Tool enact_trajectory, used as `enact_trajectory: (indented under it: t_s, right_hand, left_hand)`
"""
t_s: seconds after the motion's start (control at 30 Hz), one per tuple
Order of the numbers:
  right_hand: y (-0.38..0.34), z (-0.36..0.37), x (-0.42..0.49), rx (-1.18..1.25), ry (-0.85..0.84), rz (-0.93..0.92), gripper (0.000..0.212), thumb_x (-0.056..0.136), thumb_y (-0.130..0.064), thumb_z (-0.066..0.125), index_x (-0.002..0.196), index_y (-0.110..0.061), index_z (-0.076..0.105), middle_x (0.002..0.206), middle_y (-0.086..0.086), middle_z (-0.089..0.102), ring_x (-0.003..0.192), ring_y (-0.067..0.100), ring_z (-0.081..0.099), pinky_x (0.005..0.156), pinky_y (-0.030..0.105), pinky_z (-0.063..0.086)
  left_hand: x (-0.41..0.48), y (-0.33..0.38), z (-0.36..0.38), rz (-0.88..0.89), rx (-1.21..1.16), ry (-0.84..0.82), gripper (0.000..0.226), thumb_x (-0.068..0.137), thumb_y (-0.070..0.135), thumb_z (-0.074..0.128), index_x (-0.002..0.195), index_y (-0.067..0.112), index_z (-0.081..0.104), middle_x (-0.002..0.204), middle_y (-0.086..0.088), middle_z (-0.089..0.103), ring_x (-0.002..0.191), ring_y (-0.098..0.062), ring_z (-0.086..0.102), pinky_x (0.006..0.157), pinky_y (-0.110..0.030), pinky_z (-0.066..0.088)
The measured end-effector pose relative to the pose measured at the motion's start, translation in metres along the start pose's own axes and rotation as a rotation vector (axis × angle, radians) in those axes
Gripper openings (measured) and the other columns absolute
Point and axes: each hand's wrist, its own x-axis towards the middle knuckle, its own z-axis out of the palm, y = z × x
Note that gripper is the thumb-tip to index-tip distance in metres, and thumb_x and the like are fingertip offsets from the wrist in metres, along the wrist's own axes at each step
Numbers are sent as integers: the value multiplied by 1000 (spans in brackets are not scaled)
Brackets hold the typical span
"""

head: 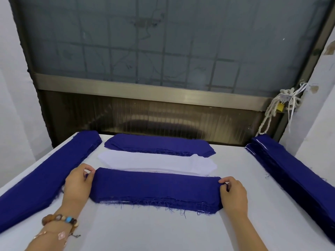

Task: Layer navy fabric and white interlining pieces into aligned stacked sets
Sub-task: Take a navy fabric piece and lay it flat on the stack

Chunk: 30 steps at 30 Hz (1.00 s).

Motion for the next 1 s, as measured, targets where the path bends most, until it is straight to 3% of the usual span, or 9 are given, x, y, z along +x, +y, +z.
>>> enact_trajectory:
  t_s: [0.13,0.2,0.3,0.37,0.53,0.63,0.83,1.0]
  right_hand:
    - [0,1,-3,-37,78,-30,20,88,-6,53,93,-20,65,100,4,51,98,25,46,82,33,41]
    - [-6,-2,-7,-53,108,-214,24,86,-9,57,102,-24,66,113,-2,52,107,18,41,91,31,38]
    - [-14,-3,-14,-98,-91,-584,37,85,-12,54,114,-30,66,122,-15,52,118,5,42,100,27,33]
    - [-14,-1,-16,-117,-217,-627,37,86,-10,54,111,-33,68,118,-21,53,115,0,42,98,22,35]
    - [-13,2,-15,-156,-304,-573,35,89,-10,52,102,-39,66,101,-28,51,104,-2,44,88,7,31]
    - [-19,-1,-15,-169,-304,-560,35,85,-7,51,98,-37,65,97,-28,52,99,-2,45,86,9,30]
    - [-25,-4,-14,-281,-337,-580,22,88,-16,48,95,-33,61,96,-23,53,90,2,46,84,21,38]
    - [-55,7,1,-397,-362,-596,15,94,-25,44,87,-30,56,85,-14,52,81,8,50,70,21,45]
  left_hand:
    - [-3,2,-3,99,88,43,12,93,11,59,104,13,62,102,-10,55,91,-25,52,76,-39,45]
    - [-7,8,-6,305,90,39,16,94,16,56,108,21,62,109,0,60,101,-17,53,85,-36,44]
    - [-16,16,-10,605,36,-199,28,99,38,41,114,33,65,120,21,58,114,3,49,97,-24,36]
    - [-20,18,-9,680,88,-350,38,95,48,34,111,38,68,120,28,55,117,4,48,99,-22,36]
    - [-20,23,-3,644,93,-387,28,90,45,44,92,38,71,97,27,61,101,0,54,88,-19,43]
    - [-15,31,0,639,144,-412,14,93,27,59,86,36,68,88,22,61,91,-2,54,80,-24,46]
    - [1,53,6,658,355,-498,29,93,41,52,68,26,54,74,11,52,71,-6,51,59,-16,38]
    - [11,85,27,669,354,-490,29,95,34,50,68,25,54,77,9,56,76,-8,52,67,-23,43]
